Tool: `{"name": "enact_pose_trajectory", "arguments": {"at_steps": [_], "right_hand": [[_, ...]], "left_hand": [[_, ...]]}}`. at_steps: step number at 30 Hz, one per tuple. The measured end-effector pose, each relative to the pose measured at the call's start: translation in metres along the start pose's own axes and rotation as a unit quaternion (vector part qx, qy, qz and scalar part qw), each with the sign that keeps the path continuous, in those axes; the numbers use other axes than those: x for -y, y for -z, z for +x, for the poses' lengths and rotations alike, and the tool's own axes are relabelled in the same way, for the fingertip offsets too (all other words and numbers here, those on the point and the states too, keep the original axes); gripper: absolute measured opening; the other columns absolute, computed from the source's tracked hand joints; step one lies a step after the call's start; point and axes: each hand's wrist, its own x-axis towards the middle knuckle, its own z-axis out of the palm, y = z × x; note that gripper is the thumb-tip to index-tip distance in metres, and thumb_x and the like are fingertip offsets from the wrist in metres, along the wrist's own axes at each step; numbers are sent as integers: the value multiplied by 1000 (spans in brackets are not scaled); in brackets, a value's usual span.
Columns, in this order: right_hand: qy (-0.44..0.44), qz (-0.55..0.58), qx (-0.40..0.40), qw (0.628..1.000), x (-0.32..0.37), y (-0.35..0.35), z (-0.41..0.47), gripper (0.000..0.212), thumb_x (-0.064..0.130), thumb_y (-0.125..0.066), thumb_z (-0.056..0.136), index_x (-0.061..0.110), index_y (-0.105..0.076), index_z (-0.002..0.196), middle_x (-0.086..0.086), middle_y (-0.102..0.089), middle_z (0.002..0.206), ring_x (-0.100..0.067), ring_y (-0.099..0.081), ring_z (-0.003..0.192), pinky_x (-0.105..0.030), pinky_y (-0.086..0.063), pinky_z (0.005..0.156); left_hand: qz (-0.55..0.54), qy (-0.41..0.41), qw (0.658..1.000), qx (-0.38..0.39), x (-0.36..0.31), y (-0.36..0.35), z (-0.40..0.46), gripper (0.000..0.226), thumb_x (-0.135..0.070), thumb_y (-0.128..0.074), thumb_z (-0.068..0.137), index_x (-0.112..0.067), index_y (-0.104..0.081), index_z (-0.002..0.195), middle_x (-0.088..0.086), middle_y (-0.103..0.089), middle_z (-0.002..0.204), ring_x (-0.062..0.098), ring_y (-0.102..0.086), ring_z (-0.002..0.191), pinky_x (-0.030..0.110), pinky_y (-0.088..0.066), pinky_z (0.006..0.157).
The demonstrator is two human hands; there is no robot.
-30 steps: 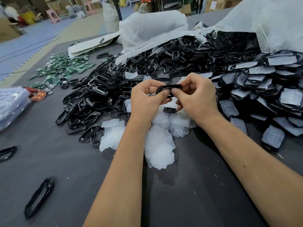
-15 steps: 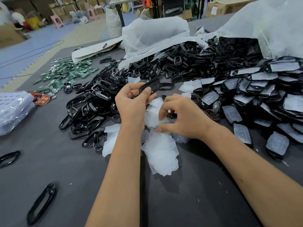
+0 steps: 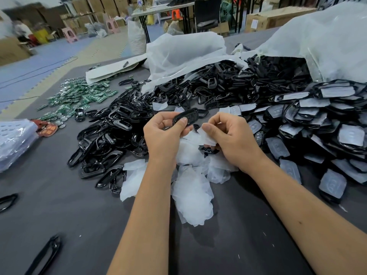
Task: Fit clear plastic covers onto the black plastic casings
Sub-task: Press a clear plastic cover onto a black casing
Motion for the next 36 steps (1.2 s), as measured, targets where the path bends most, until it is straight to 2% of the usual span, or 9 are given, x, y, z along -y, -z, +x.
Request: {"name": "enact_pose_trajectory", "arguments": {"at_steps": [4,9,13,17,21,24,30,34,36], "right_hand": [[-27,8,12,1000,3,-2,-2,28,29,-64,103,9,-66,83,16,-56,57,-5,-62,54,-25,-59,56],[45,-110,-6,993,6,-2,-1,29,30,-64,103,9,-68,83,5,-60,72,-6,-51,67,-24,-42,66],[30,-79,-40,996,8,-2,-3,27,25,-62,105,9,-65,83,-1,-64,61,-3,-55,52,-19,-42,59],[11,-84,-65,994,8,-1,-2,28,23,-58,107,16,-60,80,15,-53,51,-4,-51,48,-14,-36,54],[7,-113,-48,992,13,-3,-3,48,31,-47,111,17,-40,66,10,-37,56,-8,-34,54,-30,-31,57],[19,-110,-40,993,16,-6,-5,55,39,-48,109,16,-34,61,4,-35,54,-24,-42,52,-38,-34,55],[18,-82,-36,996,9,-4,-2,39,31,-54,109,12,-50,75,1,-49,59,-21,-53,53,-34,-44,54],[-15,-29,-33,999,4,-2,-2,19,16,-58,106,9,-60,89,3,-58,62,-4,-51,46,-18,-42,48],[-19,-7,-27,999,4,-1,-1,8,7,-62,102,13,-62,96,0,-64,70,-8,-54,50,-23,-46,51]], "left_hand": [[0,3,1000,-1,-1,-1,-1,16,10,-74,87,-4,-70,92,-7,-64,58,19,-73,60,29,-63,69],[-4,2,1000,-8,-1,-1,0,16,11,-73,87,-3,-69,93,-10,-60,54,18,-72,59,28,-62,69],[-13,6,1000,-16,-1,-2,-1,16,11,-73,87,-3,-69,93,-6,-61,57,20,-72,59,28,-62,68],[-10,6,1000,-19,0,-2,0,16,11,-73,87,-5,-69,91,-10,-59,54,19,-72,58,27,-61,67],[-14,4,1000,-18,1,-1,0,15,10,-73,87,-4,-69,91,-10,-56,53,18,-71,57,30,-63,70],[-9,5,1000,-18,1,-1,0,15,9,-74,87,-5,-69,92,-11,-57,53,20,-72,59,28,-61,68],[-6,7,1000,-12,1,-1,-1,17,10,-74,87,-6,-69,91,-12,-56,52,19,-72,60,29,-62,70],[-3,11,1000,-9,1,-2,-1,16,10,-73,87,-3,-70,95,-9,-61,55,19,-73,61,30,-63,72],[-2,15,1000,-8,1,-2,-1,17,10,-73,87,-2,-71,98,-9,-63,57,20,-73,62,29,-63,72]]}}
